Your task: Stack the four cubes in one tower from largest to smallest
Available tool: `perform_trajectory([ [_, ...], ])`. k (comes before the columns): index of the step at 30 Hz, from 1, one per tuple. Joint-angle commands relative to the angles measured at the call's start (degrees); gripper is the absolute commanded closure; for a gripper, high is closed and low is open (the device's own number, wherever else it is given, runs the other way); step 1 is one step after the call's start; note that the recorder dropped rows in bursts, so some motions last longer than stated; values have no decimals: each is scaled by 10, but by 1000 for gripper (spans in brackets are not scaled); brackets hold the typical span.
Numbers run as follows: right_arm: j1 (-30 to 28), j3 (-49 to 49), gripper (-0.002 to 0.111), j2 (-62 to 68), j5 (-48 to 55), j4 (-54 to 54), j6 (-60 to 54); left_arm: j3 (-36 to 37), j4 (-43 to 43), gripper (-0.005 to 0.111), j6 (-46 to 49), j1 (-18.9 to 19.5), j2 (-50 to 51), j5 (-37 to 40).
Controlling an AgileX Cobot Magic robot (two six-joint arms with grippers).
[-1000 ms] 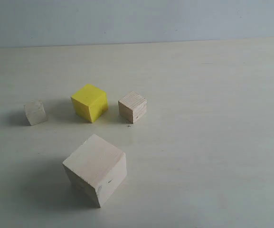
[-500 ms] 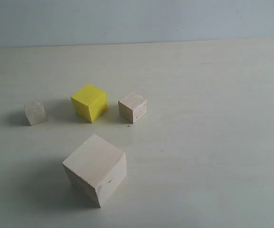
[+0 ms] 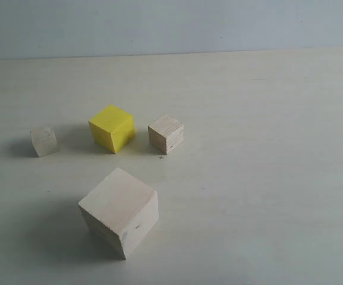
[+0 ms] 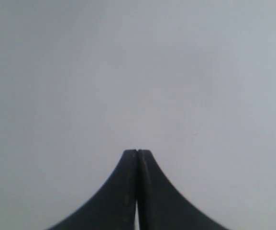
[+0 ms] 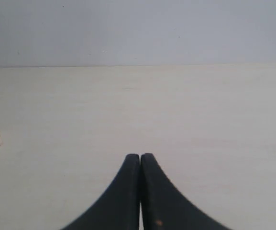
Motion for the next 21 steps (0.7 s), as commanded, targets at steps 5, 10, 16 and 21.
perform_trajectory([
  [5, 1, 2, 108, -3, -303, -8, 0, -45, 119, 107, -99, -3, -3, 47],
  [10, 1, 2, 108, -3, -479, -8, 0, -115, 150, 107, -134, -3, 32, 155],
  [16, 1, 2, 108, -3, -594, 21, 0, -147, 149, 107, -168, -4, 77, 190],
  [21, 1, -18, 108, -3, -580, 19, 23, -159, 153, 107, -192, -41, 101, 193],
])
